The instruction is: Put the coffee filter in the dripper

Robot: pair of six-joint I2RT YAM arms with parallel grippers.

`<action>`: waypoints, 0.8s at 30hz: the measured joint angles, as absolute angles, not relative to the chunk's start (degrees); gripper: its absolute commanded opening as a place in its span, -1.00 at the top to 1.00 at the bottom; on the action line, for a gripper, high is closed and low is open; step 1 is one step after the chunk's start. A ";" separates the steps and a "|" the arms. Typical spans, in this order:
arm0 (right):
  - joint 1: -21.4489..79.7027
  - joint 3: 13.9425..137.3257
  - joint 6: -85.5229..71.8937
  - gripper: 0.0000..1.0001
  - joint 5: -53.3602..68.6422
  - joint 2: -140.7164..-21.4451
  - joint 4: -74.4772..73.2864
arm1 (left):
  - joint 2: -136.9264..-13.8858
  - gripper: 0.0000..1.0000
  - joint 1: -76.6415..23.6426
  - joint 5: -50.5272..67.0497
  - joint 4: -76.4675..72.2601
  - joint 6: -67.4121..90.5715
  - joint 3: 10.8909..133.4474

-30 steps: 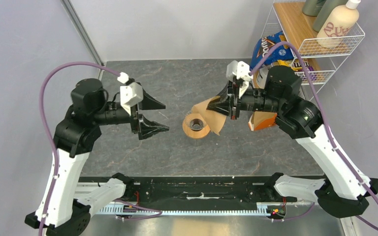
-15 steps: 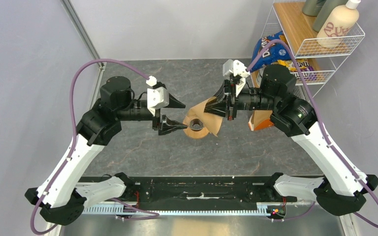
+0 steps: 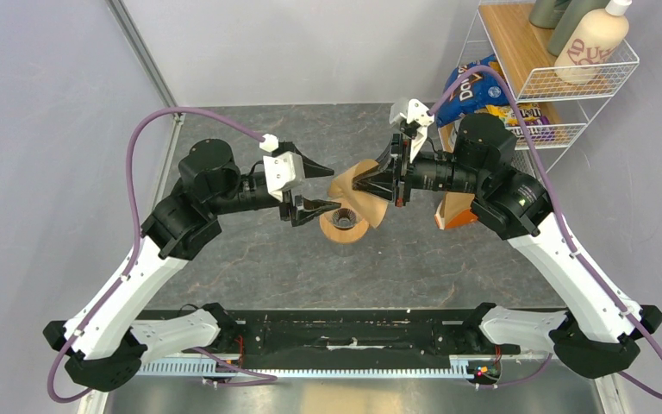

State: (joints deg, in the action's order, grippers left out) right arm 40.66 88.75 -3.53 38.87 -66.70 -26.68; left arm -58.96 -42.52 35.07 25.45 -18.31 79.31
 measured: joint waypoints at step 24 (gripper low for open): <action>41.12 89.30 -0.10 1.00 41.87 -66.72 -31.05 | -56.64 0.90 -43.13 42.19 27.68 -24.51 77.89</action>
